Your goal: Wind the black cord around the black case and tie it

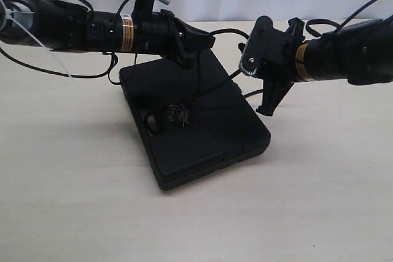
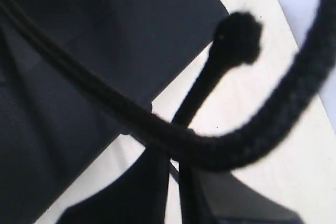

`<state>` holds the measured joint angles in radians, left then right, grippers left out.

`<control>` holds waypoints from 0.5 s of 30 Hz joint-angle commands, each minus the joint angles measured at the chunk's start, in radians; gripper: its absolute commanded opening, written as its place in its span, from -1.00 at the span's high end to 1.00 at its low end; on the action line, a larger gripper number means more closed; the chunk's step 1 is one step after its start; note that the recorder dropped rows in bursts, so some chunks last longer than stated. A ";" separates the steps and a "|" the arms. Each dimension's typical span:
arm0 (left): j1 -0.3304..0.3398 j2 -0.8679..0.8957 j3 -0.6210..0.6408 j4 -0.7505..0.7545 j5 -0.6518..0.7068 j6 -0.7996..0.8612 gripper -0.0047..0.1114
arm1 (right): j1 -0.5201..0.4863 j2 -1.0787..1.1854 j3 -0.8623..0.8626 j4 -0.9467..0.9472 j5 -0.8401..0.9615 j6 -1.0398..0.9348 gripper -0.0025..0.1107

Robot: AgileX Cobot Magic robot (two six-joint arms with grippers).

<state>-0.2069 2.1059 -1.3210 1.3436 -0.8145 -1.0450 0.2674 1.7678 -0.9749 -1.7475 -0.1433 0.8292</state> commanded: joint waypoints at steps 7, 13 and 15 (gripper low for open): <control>-0.002 0.021 -0.008 -0.048 0.113 0.032 0.92 | 0.003 -0.089 0.033 0.003 -0.137 -0.055 0.88; -0.002 0.021 -0.008 -0.011 0.010 0.029 0.92 | 0.003 -0.106 0.042 0.003 -0.129 -0.015 0.88; -0.002 0.021 -0.008 -0.011 -0.006 0.022 0.92 | 0.003 -0.106 0.053 0.003 -0.036 -0.015 0.88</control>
<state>-0.2086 2.1278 -1.3210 1.3308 -0.7921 -1.0170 0.2695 1.6648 -0.9327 -1.7475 -0.2562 0.8036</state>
